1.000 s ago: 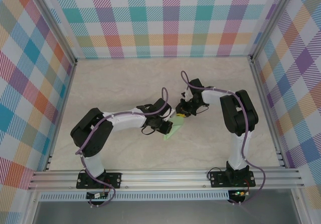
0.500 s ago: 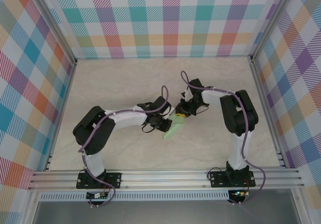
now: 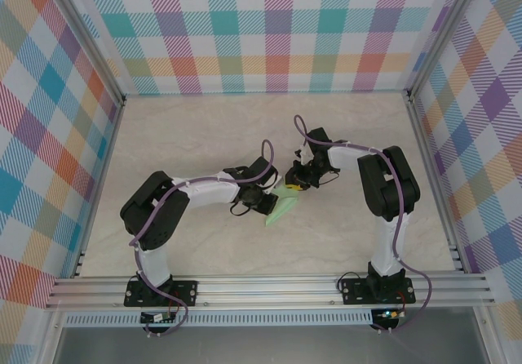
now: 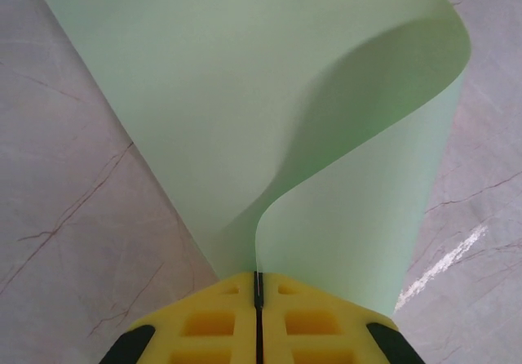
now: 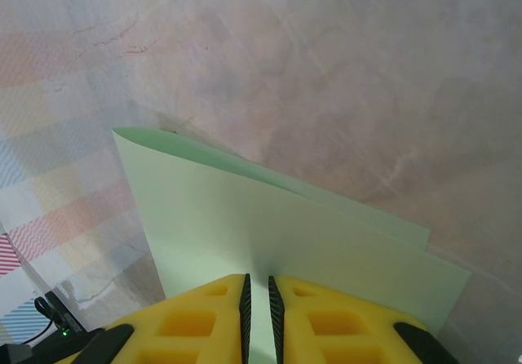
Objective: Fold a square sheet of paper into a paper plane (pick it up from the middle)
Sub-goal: Third fold the triangle at the center of the table.
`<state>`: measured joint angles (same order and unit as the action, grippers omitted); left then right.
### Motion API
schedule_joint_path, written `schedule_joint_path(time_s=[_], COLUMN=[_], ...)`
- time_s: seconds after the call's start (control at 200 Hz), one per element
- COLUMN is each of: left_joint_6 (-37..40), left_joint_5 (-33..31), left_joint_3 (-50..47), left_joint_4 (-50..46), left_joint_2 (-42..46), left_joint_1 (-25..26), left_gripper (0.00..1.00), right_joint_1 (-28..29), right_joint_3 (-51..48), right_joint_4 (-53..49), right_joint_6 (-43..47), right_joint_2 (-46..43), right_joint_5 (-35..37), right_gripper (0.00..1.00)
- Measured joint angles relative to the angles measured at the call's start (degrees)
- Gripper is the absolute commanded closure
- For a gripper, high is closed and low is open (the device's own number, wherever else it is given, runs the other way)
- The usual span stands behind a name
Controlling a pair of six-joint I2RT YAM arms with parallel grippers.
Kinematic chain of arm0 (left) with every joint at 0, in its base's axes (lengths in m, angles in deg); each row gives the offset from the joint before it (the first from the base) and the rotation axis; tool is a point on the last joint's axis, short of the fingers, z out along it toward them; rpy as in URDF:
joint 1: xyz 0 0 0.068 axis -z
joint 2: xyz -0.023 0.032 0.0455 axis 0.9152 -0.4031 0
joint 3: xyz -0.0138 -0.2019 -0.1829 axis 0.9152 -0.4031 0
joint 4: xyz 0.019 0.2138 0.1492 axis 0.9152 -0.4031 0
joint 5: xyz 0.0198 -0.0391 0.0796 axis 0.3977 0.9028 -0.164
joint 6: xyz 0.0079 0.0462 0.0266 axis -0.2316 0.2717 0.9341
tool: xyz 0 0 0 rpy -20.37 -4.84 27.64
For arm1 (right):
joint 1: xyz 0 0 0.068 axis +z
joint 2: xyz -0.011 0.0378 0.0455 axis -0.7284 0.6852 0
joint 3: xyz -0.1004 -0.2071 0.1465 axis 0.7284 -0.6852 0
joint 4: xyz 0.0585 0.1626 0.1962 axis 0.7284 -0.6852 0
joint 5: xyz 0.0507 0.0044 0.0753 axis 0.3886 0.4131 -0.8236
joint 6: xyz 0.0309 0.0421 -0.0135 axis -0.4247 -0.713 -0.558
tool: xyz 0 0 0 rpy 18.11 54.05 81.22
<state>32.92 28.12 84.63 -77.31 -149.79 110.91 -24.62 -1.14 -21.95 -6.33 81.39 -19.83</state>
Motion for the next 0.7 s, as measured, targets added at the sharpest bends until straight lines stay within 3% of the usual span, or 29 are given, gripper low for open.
schedule_joint_path(time_s=[0.54, 0.7], left_joint_6=[-0.02, -0.07], left_joint_5=[0.22, 0.22], left_joint_3=[1.01, 0.70], left_joint_4=[-0.26, 0.22], left_joint_2=[-0.85, -0.83], left_joint_1=[-0.22, -0.22], left_gripper=[0.92, 0.92], right_joint_1=[0.07, 0.07], right_joint_3=[-0.07, -2.51], right_joint_4=[-0.04, -1.27], right_joint_6=[-0.04, -0.52], right_joint_2=[-0.55, -6.14], right_joint_5=[0.28, 3.21], right_gripper=[0.80, 0.81])
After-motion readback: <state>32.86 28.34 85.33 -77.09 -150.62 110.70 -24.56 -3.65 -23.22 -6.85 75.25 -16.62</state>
